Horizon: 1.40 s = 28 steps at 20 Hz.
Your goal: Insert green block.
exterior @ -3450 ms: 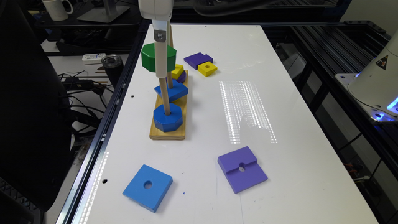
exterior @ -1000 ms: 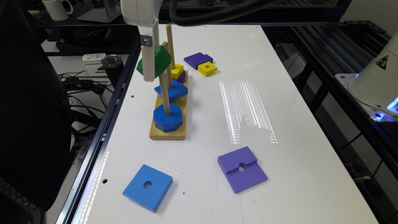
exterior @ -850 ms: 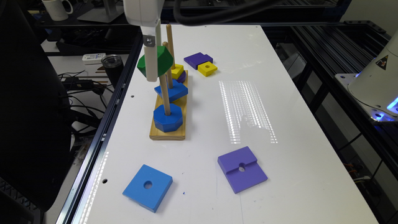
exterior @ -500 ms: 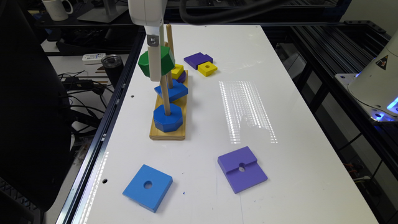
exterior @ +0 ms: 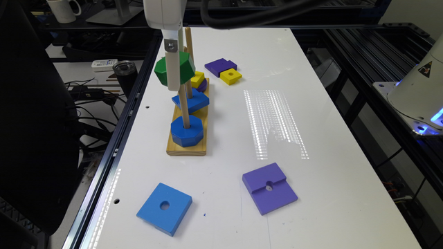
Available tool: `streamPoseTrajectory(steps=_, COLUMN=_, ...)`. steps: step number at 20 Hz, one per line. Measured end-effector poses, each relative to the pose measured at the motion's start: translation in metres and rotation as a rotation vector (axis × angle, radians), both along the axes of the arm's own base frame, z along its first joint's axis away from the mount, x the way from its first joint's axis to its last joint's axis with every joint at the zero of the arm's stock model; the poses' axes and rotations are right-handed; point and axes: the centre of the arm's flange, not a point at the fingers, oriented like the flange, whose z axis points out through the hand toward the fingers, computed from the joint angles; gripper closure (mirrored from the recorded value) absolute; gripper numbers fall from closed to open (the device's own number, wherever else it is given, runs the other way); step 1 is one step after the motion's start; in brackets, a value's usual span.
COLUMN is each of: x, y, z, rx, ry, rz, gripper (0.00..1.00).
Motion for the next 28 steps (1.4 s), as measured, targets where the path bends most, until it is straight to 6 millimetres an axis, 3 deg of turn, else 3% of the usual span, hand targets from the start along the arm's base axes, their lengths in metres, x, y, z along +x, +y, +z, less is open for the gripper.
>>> streamPoseTrajectory(steps=28, x=-0.004, y=-0.001, z=-0.016, rx=-0.002, ry=0.021, rz=0.000, gripper=1.00)
